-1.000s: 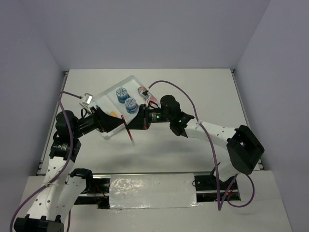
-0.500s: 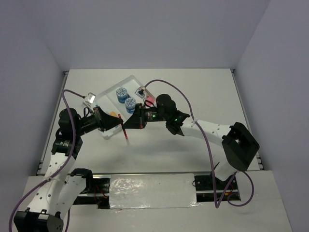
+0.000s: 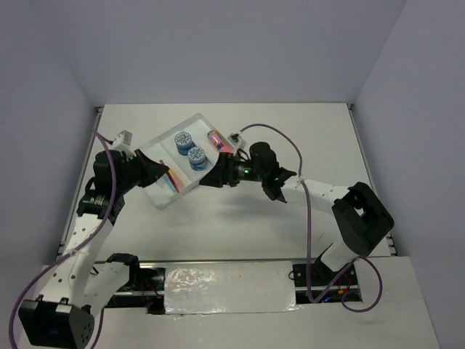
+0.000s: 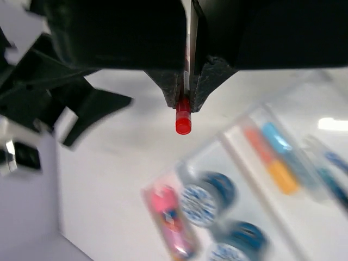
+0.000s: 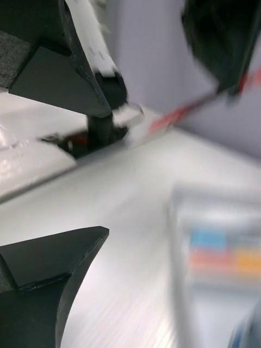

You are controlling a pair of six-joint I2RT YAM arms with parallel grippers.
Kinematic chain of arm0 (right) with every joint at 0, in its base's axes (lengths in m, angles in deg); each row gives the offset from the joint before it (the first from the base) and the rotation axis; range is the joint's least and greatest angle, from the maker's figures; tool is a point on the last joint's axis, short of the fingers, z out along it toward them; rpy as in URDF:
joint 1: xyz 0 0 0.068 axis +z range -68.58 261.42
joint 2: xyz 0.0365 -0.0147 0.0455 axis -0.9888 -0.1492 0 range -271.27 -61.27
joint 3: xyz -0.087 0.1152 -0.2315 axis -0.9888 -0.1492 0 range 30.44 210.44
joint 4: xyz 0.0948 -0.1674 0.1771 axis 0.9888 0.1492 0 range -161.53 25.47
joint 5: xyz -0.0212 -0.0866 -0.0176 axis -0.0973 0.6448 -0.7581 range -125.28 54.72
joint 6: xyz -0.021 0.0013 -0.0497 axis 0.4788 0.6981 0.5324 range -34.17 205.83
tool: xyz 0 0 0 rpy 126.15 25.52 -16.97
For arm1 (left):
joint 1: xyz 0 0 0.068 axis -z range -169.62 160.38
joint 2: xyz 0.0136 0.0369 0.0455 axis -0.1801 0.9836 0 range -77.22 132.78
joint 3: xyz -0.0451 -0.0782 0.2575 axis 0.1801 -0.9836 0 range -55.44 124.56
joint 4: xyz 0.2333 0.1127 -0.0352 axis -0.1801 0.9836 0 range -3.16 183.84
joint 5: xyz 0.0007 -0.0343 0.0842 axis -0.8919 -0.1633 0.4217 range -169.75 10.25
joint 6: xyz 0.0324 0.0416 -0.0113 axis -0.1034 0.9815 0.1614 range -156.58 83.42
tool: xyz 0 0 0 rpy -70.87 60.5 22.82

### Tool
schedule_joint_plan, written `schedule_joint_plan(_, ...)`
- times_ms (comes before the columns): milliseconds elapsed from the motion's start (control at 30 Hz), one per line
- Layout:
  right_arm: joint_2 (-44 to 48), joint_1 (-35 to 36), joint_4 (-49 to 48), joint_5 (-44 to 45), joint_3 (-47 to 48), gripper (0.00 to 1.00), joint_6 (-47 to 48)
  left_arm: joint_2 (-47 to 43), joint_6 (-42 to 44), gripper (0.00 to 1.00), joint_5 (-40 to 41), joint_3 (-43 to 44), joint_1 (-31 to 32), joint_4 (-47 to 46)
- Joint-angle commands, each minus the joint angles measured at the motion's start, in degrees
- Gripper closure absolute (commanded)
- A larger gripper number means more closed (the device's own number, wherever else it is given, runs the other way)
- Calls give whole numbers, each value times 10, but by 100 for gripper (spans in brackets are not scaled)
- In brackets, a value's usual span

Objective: Sort the stationery into containers
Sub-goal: Place the pen in the storage box, then reset both arms

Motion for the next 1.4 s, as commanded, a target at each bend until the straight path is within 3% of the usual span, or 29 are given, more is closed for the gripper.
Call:
schedule_joint_plan(0, 70, -49, 98, 111, -59, 11, 29, 62, 18, 100, 204, 56, -8, 64)
schedule_joint_plan(133, 144, -49, 202, 163, -63, 10, 96, 156, -16, 100, 338, 96, -27, 66)
schedule_joint_plan(300, 241, -49, 286, 198, -83, 9, 142, 270, -46, 93, 373, 133, -44, 45)
schedule_joint_plan(433, 304, -49, 293, 174, -114, 9, 147, 328, -63, 90, 404, 179, -44, 71)
schedule_joint_plan(533, 342, -48, 307, 175, -117, 8, 150, 357, -65, 82, 414, 183, -44, 73)
schedule_joint_plan(567, 354, -49, 312, 176, -115, 8, 155, 362, -66, 77, 412, 180, -44, 68)
schedule_joint_plan(600, 359, -50, 325, 178, -107, 8, 157, 367, -67, 61, 412, 177, -44, 69)
schedule_joint_plan(667, 369, -49, 338, 176, -97, 8, 163, 376, -76, 42, 415, 175, -44, 74)
schedule_joint_plan(700, 373, -49, 347, 172, -89, 8, 165, 377, -76, 23, 412, 170, -44, 71)
schedule_joint_plan(800, 390, -49, 363, 168, -75, 8, 170, 380, -73, 11, 399, 168, -44, 62)
schedule_joint_plan(967, 432, -50, 444, 230, -42, 7, 199, 322, -38, 10, 360, 186, -44, 88)
schedule_joint_plan(1067, 470, -49, 517, 293, 8, 5, 222, 246, 20, 9, 291, 201, -40, 115)
schedule_joint_plan(1167, 518, -50, 587, 372, 57, 0, 246, 152, 112, 1, 252, 208, -16, 147)
schedule_joint_plan(1367, 576, -49, 722, 503, 162, 0, 259, -4, 192, 1, 322, 223, -7, 245)
